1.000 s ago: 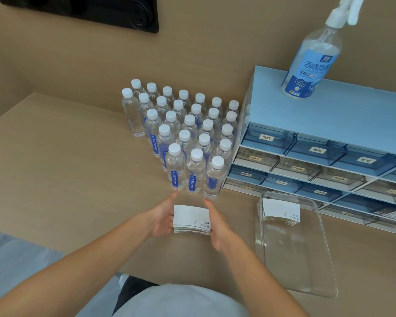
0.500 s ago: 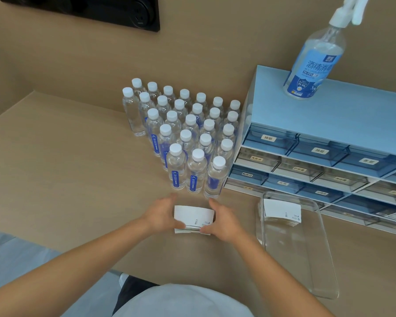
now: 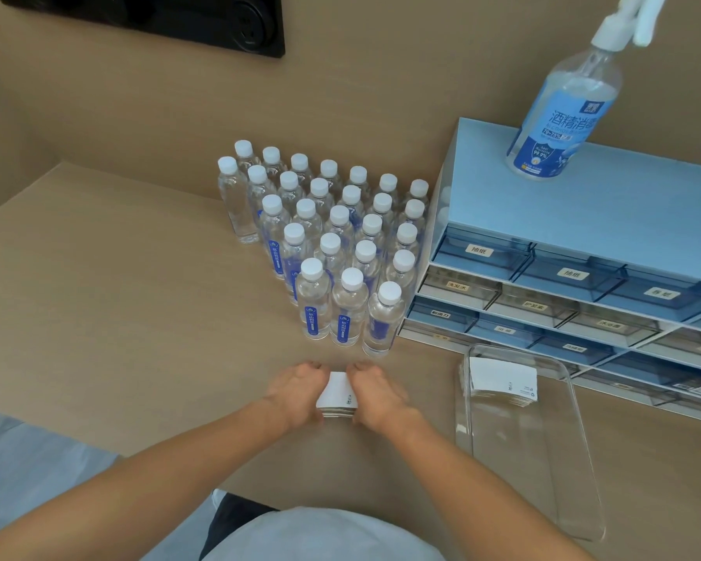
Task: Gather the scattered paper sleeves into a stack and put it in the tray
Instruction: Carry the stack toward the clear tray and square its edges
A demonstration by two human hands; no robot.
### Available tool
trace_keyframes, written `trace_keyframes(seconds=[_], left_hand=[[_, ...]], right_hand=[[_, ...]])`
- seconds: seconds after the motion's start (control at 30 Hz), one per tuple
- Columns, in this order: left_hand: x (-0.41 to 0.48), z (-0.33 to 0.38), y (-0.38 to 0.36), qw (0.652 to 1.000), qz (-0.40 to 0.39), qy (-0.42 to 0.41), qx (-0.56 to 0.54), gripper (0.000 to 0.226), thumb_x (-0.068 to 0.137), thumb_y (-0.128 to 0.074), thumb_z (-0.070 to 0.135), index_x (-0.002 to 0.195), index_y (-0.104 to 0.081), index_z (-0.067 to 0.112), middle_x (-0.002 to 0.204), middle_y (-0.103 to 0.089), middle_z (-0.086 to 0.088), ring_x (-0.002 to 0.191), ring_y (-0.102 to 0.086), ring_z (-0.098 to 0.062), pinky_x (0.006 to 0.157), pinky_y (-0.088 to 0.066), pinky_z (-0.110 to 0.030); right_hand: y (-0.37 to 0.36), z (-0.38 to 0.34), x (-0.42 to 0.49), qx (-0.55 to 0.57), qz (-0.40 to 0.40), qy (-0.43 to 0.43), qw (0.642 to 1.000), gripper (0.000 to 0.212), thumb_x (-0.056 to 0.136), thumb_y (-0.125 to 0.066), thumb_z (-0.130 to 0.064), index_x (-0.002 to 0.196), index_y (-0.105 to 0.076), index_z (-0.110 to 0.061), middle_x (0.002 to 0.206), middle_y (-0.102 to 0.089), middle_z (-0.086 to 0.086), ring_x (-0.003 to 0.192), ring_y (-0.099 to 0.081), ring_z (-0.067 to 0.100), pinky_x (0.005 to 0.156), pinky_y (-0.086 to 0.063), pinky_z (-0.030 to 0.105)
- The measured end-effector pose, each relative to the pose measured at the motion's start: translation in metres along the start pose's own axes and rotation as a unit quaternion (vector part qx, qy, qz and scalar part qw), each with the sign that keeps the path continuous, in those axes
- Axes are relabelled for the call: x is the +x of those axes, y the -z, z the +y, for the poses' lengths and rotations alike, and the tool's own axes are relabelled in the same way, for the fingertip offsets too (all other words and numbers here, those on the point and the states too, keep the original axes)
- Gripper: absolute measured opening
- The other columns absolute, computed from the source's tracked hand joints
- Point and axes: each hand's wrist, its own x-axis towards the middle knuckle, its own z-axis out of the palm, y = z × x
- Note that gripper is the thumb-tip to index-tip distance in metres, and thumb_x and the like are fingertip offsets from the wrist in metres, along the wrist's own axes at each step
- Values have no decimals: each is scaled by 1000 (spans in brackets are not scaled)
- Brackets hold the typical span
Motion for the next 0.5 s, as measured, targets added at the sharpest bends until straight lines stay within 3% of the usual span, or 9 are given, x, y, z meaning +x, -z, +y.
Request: trace_keyframes(seconds=[0.2, 0.5], left_hand=[[-2, 3, -5, 1000, -6, 6, 13, 47, 78, -75, 21, 116, -51, 8, 120, -61, -11, 109, -60, -32, 83, -47, -36], [0, 12, -2, 999, -30, 26, 10, 45, 83, -73, 19, 120, -51, 7, 124, -59, -14, 113, -59, -33, 87, -48, -37]], right_hand=[[-1, -1, 0, -18, -6, -12, 1000, 50, 73, -80, -13, 118, -57, -14, 118, -65, 11, 106, -64, 34, 81, -52, 36], [-2, 0, 1, -9, 12, -7, 1000, 33, 77, -70, -15, 109, -62, -18, 110, -67, 11, 99, -65, 35, 79, -53, 37]])
